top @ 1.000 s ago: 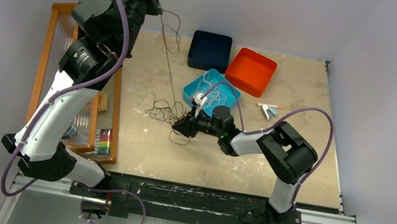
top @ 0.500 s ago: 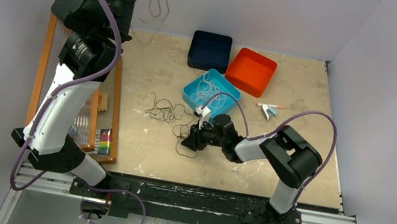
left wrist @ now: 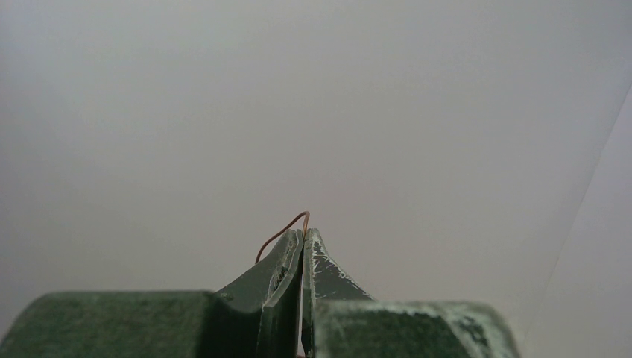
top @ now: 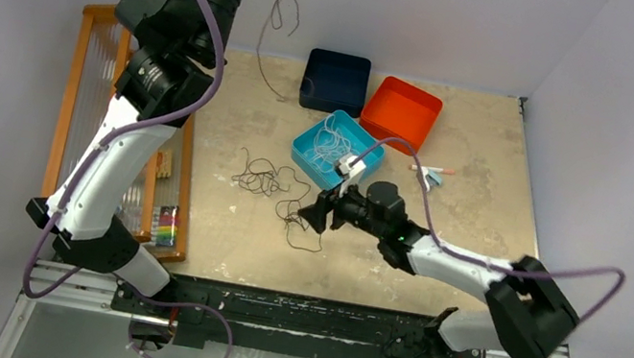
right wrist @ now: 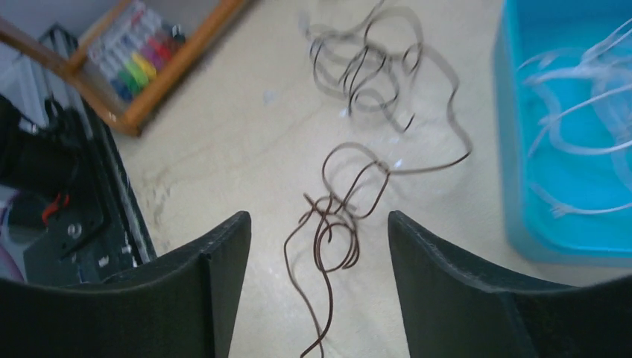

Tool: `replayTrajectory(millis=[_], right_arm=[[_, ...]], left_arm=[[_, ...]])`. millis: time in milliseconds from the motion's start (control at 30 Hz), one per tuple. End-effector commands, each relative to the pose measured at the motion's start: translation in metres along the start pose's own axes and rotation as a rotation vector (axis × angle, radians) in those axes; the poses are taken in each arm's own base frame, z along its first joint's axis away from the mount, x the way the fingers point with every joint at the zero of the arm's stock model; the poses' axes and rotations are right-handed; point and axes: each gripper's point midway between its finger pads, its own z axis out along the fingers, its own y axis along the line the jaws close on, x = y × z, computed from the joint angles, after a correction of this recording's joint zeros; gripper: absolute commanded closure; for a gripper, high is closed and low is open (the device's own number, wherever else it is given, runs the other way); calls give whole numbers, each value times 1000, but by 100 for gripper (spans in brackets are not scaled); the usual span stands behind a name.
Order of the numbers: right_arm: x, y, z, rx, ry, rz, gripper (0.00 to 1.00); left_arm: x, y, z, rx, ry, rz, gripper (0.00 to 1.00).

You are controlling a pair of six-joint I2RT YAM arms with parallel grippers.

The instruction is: Untangle the cables

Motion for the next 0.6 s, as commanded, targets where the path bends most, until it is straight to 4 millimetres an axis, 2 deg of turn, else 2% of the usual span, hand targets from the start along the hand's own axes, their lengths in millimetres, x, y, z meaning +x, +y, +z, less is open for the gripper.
replayTrajectory(millis=[0, 100, 267, 433, 567], right_arm=[[-66, -1, -33, 114, -185, -61, 26], [-101, -4, -58, 192, -284, -70, 20], [-139, -5, -92, 280, -366, -127, 18], [-184, 7, -122, 295, -501, -233, 18], [-222, 22, -137, 274, -630, -299, 14]], left_arm=[[-26, 1, -11, 34, -65, -51, 100], [-21, 2, -16, 38, -61, -67, 100], [-14, 2, -23, 44, -45, -87, 100], [-7, 2, -32, 56, -24, -115, 100], [1, 1, -40, 71, -2, -149, 100]])
